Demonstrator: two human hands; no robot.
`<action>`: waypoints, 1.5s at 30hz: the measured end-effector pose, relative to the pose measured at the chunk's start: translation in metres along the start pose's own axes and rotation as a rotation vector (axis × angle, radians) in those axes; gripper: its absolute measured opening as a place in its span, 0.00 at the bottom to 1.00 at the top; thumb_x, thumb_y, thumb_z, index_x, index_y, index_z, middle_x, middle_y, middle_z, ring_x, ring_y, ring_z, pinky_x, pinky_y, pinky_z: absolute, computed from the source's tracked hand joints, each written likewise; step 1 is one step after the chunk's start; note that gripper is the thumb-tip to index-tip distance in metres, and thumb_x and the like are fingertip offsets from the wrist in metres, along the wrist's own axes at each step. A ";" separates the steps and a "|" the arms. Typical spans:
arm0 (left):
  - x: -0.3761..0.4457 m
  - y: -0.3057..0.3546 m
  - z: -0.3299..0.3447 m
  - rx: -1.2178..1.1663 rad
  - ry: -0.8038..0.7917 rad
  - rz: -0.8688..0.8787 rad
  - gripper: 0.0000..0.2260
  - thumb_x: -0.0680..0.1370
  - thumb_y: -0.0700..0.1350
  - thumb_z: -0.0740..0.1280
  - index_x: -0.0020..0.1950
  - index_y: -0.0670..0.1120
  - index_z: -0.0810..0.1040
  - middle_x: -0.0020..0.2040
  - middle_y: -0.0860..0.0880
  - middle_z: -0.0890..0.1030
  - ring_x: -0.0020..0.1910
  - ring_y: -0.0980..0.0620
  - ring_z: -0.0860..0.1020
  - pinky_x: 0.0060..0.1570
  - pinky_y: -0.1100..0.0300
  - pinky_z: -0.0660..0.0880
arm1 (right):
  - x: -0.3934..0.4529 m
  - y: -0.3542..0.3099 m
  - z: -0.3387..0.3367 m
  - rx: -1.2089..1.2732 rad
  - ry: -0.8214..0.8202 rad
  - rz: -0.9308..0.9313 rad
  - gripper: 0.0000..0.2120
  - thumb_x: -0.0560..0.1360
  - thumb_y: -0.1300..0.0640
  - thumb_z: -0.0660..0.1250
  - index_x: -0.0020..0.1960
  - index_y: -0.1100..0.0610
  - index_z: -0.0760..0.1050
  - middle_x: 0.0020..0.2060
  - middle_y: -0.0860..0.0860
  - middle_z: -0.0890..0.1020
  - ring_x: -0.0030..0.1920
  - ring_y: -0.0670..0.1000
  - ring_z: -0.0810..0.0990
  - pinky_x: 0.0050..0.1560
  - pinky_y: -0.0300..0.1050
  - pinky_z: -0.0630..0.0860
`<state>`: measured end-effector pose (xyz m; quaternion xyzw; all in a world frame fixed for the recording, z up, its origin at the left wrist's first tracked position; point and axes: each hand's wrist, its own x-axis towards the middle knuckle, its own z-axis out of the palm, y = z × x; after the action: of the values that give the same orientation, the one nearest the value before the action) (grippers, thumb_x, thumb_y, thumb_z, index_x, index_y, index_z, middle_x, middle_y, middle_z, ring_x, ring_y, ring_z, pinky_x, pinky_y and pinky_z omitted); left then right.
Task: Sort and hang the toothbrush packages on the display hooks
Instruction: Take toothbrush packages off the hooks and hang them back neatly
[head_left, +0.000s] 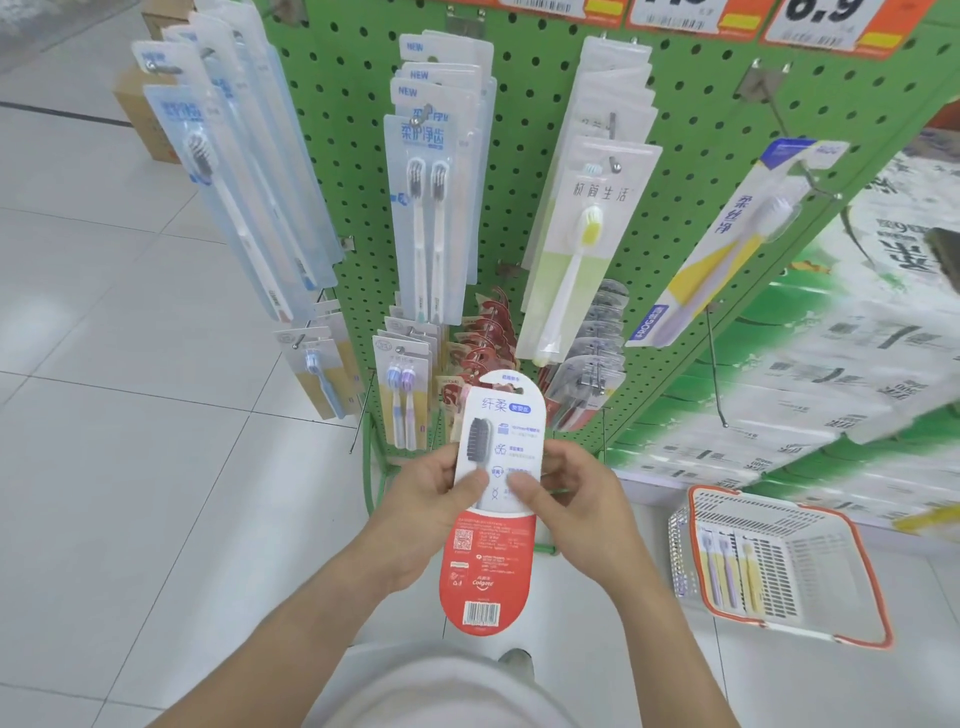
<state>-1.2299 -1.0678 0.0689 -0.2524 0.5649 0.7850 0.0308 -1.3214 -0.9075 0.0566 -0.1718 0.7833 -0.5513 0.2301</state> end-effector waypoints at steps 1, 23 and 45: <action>-0.001 -0.001 0.001 -0.003 -0.015 -0.002 0.13 0.82 0.38 0.65 0.66 0.45 0.77 0.56 0.45 0.86 0.54 0.41 0.85 0.53 0.49 0.82 | 0.001 0.001 0.000 0.019 0.014 -0.007 0.11 0.75 0.52 0.75 0.56 0.47 0.80 0.47 0.44 0.86 0.45 0.50 0.85 0.47 0.54 0.83; -0.007 -0.023 0.001 0.056 -0.126 -0.115 0.16 0.77 0.46 0.70 0.64 0.44 0.80 0.54 0.43 0.86 0.53 0.42 0.85 0.56 0.48 0.80 | -0.005 -0.003 -0.016 0.345 0.095 0.174 0.12 0.73 0.64 0.76 0.55 0.60 0.79 0.43 0.59 0.86 0.39 0.57 0.87 0.32 0.46 0.81; -0.011 -0.041 0.003 0.321 -0.081 -0.063 0.10 0.78 0.39 0.72 0.59 0.46 0.81 0.52 0.49 0.87 0.51 0.49 0.85 0.58 0.46 0.81 | -0.010 0.013 -0.020 0.348 0.038 0.286 0.18 0.75 0.66 0.73 0.63 0.59 0.75 0.39 0.56 0.84 0.38 0.54 0.86 0.34 0.47 0.82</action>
<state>-1.2074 -1.0475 0.0384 -0.2300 0.6730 0.6930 0.1183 -1.3243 -0.8819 0.0516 -0.0066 0.6969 -0.6431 0.3174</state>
